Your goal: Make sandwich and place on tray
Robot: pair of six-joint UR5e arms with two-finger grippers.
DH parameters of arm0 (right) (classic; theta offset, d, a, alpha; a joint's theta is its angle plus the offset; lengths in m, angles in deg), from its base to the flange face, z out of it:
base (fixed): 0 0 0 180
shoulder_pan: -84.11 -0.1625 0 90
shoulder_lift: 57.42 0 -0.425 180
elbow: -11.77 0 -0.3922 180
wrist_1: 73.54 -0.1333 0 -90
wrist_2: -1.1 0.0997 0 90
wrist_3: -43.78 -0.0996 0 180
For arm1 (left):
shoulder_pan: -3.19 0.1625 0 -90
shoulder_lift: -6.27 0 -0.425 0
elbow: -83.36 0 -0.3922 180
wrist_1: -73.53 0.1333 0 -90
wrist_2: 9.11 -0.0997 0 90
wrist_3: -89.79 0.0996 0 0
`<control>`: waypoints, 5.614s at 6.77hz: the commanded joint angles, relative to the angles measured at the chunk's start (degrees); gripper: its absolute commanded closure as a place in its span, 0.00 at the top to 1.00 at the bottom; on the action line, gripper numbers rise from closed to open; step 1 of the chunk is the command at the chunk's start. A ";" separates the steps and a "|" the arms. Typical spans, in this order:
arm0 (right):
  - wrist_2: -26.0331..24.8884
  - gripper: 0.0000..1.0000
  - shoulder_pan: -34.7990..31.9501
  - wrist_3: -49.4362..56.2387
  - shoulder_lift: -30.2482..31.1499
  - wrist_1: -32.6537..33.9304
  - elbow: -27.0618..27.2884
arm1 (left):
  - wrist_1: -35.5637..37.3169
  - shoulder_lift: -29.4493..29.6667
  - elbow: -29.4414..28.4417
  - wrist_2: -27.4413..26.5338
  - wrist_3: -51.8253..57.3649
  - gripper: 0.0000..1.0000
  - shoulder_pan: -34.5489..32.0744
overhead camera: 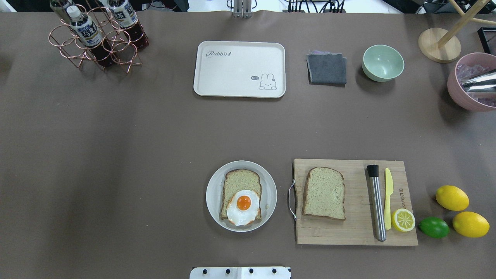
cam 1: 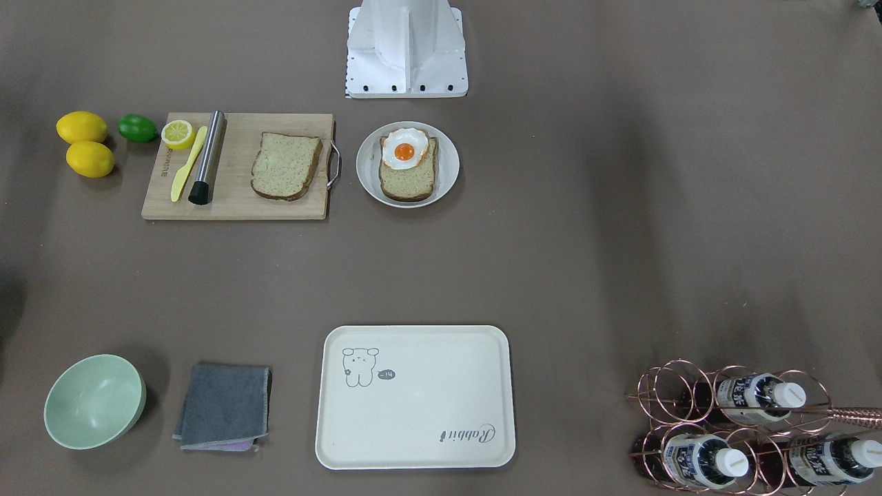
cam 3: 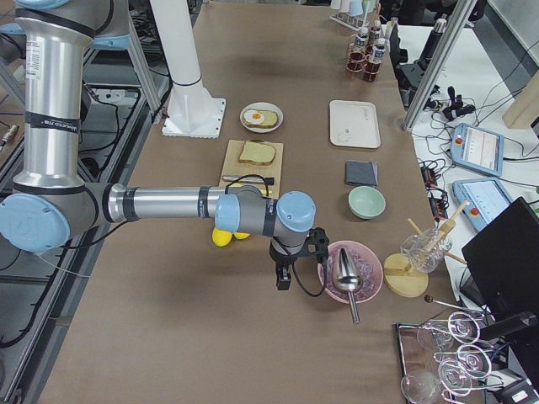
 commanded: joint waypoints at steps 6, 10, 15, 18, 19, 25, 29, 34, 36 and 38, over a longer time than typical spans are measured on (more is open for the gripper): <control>3.08 1.00 0.70 -6.80 -0.95 -14.27 7.32 | -9.84 5.27 8.44 0.00 -13.76 0.97 2.90; 0.84 1.00 13.31 -33.45 -1.57 -25.57 7.59 | -24.51 5.89 11.87 -0.61 -50.22 0.98 18.53; -17.96 0.99 40.81 -72.87 -4.90 -30.89 13.64 | -38.86 6.06 16.62 -7.97 -80.14 0.98 37.60; -26.78 1.00 53.67 -84.60 -8.24 -32.29 16.46 | -38.60 11.77 16.45 -17.57 -91.14 0.98 51.49; -28.53 1.00 56.14 -86.71 -8.25 -32.47 17.25 | -38.60 12.56 16.53 -19.58 -92.38 0.98 53.44; -42.86 0.89 70.12 -99.19 -7.20 -38.53 17.26 | -38.69 13.01 16.88 -25.04 -92.39 0.98 56.71; -42.53 0.79 70.05 -100.71 -0.61 -49.76 15.77 | -38.69 13.10 16.80 -26.71 -92.39 0.98 58.20; -45.86 0.67 72.32 -101.58 -0.78 -49.70 14.09 | -38.69 13.19 16.71 -26.72 -92.39 0.98 58.29; -46.57 0.57 73.30 -101.76 -1.22 -49.61 14.09 | -38.69 13.10 16.71 -26.80 -92.30 0.98 58.29; -48.66 0.00 74.70 -102.29 -1.22 -49.52 14.18 | -38.69 13.10 16.71 -26.72 -92.30 0.98 58.29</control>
